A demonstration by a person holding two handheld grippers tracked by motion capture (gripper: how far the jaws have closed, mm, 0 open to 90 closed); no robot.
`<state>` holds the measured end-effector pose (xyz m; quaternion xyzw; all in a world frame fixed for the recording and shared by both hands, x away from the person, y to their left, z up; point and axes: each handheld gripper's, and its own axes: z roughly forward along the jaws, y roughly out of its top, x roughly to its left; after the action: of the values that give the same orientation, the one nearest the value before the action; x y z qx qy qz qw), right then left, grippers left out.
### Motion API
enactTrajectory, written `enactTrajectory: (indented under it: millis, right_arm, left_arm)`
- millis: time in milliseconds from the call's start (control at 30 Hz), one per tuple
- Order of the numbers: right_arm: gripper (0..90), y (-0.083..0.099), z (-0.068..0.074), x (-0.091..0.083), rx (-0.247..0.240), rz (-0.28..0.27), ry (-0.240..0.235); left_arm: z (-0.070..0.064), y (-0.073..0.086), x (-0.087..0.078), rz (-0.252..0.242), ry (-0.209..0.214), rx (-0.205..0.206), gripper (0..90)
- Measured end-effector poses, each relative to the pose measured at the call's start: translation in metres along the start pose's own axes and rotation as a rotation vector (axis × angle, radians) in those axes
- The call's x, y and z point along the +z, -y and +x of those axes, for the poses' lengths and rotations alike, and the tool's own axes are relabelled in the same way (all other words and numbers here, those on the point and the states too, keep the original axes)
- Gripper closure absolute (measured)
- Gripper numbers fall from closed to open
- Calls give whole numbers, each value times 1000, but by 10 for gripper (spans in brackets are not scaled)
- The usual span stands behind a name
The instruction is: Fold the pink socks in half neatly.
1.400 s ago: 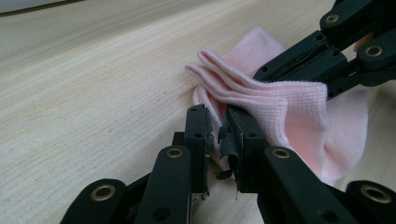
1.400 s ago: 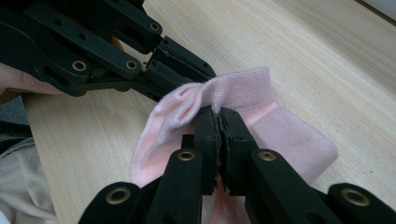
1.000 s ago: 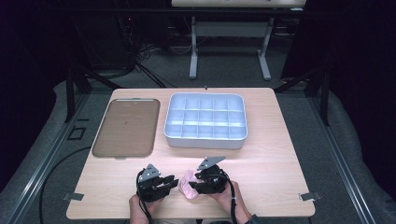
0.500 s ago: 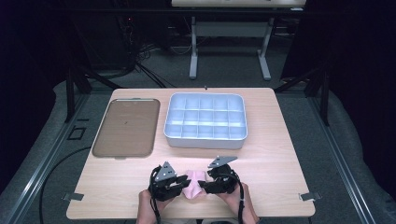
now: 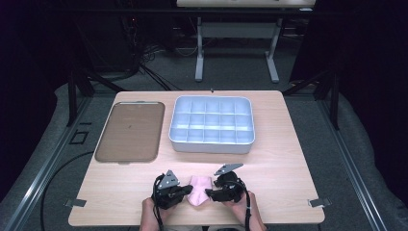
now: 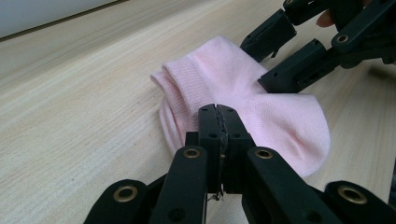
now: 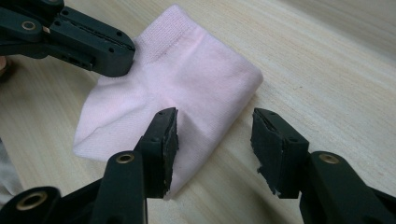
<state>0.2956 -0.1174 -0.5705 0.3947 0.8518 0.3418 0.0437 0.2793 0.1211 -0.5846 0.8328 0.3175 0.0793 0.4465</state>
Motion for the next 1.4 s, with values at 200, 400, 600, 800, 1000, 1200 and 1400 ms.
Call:
enactTrajectory:
  millis: [200, 400, 600, 800, 1000, 1200, 1400]
  right_arm:
    - [615, 2, 2, 0, -19, -3, -3]
    - [729, 7, 2, 0, 27, -28, -36]
    - [813, 11, 0, 0, 58, -46, -60]
    - [851, 11, 3, 0, 52, -47, -51]
    - [856, 12, 4, -4, 48, -46, -45]
    - [857, 16, 3, -13, 60, -64, -40]
    - [858, 16, 7, -28, 55, -85, -19]
  left_arm:
    - [-2, 3, 1, -11, -4, 15, 895]
    - [-3, 3, 2, -12, -12, 20, 896]
    - [-3, 3, 2, -13, -13, 15, 895]
    - [-3, 2, 2, -6, -6, 2, 896]
    - [-2, 0, 4, -7, 15, -13, 895]
    - [-5, -4, 7, -1, 30, -6, 895]
    - [-9, -10, 15, 3, 50, 2, 895]
